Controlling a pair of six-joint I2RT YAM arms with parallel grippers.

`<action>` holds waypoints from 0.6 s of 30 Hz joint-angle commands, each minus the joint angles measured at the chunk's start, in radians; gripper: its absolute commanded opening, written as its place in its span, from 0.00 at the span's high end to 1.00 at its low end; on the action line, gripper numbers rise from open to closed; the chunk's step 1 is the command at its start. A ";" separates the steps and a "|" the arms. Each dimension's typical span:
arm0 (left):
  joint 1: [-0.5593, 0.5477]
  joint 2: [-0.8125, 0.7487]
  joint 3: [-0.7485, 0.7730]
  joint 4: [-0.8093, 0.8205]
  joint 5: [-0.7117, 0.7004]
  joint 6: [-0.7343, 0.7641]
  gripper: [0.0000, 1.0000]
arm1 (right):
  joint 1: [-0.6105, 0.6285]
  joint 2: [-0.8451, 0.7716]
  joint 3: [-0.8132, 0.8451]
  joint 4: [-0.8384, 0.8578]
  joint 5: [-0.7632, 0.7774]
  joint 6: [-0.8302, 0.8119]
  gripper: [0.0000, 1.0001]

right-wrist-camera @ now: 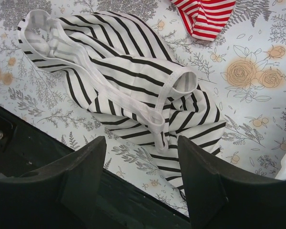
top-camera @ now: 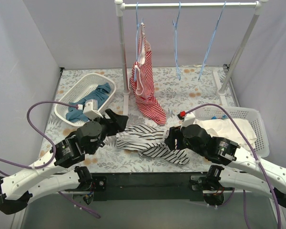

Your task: Place the tank top on the hanger

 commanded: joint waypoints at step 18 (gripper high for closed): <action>-0.002 0.801 0.902 0.297 0.034 0.633 0.37 | -0.003 0.077 -0.115 0.098 -0.034 0.023 0.29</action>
